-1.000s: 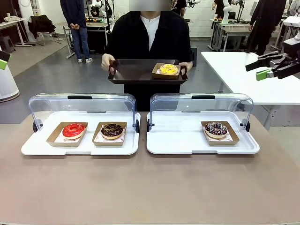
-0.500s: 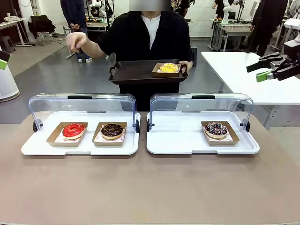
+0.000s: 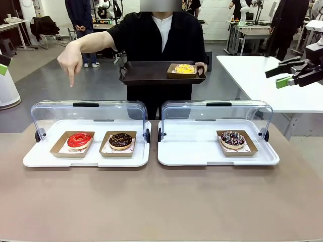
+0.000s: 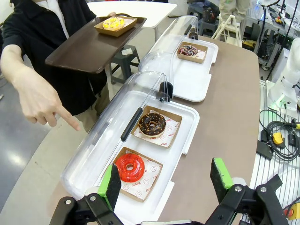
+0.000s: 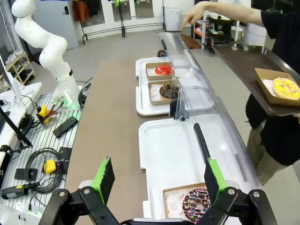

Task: Provide the desired donut to the person.
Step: Pick up and lift the Paper togo box containing the Donut pointed at by the person.

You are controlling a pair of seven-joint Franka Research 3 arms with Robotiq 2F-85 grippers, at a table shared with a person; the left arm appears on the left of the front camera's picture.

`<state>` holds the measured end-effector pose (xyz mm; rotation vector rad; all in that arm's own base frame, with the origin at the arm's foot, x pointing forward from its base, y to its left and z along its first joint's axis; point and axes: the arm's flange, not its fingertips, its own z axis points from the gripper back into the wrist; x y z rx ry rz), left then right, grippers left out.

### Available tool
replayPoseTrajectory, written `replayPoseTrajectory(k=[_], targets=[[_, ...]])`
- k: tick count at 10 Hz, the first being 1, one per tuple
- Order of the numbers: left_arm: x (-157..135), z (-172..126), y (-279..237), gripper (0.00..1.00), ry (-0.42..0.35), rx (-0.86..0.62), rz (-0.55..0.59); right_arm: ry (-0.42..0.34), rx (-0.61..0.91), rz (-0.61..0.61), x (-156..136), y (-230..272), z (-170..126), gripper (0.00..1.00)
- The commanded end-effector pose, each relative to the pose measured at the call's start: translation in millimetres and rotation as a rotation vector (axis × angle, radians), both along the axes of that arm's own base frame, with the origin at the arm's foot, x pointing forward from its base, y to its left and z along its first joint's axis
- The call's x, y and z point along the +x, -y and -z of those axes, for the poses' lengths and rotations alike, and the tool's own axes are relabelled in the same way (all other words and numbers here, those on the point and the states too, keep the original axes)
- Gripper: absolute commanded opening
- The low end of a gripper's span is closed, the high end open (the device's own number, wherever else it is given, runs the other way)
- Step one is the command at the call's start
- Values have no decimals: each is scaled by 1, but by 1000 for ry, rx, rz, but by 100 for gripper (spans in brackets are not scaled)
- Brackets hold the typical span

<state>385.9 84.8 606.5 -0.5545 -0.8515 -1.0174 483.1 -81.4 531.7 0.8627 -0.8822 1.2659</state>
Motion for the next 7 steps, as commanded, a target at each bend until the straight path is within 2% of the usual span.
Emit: replayPoseTrajectory(k=[1,7], targets=[[0,0,1,100,3,-14,-1,-6,4,-4,-1,0,0,100],[0,0,1,100,3,-14,-1,-6,4,-4,-1,0,0,100]])
